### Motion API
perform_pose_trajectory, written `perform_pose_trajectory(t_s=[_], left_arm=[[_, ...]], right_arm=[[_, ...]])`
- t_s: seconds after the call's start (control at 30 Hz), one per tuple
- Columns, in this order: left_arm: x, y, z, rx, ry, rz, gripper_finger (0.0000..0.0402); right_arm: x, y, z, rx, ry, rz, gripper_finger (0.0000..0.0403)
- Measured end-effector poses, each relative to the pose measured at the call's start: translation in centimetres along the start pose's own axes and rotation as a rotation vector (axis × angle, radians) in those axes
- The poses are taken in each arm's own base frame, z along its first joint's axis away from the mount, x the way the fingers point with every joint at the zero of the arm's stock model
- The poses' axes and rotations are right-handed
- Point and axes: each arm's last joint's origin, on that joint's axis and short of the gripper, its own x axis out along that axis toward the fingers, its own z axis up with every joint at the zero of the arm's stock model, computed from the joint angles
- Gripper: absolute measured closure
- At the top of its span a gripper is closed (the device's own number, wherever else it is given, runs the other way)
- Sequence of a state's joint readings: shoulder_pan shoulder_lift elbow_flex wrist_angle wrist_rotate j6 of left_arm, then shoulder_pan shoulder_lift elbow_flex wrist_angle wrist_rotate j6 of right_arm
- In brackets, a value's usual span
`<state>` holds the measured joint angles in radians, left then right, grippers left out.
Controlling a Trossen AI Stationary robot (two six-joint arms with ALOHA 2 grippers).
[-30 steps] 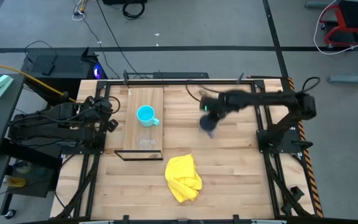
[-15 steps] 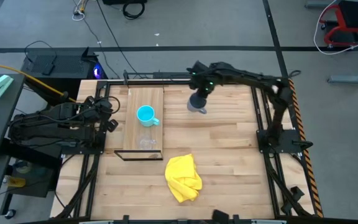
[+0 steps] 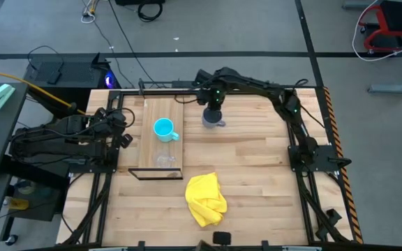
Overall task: Stack small to large cups/mugs on shelf
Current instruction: Put the dark blue on the shelf
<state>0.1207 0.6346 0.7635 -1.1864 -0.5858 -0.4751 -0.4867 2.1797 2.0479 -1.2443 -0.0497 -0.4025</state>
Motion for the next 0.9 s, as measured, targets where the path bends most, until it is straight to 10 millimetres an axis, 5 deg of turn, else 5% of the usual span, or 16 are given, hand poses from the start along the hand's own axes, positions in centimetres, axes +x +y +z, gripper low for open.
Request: perform_pose_trajectory(t_s=[0.33, 0.6, 0.9], left_arm=[[0.0, 0.0, 0.0, -0.002, 0.000, 0.000, 0.0391], [0.0, 0.0, 0.0, -0.002, 0.000, 0.000, 0.0371], [0.0, 0.0, 0.0, -0.004, 0.000, 0.000, 0.0389]], right_arm=[[2.9, 0.8, 1.2, -0.097, 0.019, 0.053, 0.0387], [2.9, 0.9, 1.5, -0.073, -0.012, 0.046, 0.0385], [2.1, 1.3, 2.2, -0.062, -0.080, 0.015, 0.0290]])
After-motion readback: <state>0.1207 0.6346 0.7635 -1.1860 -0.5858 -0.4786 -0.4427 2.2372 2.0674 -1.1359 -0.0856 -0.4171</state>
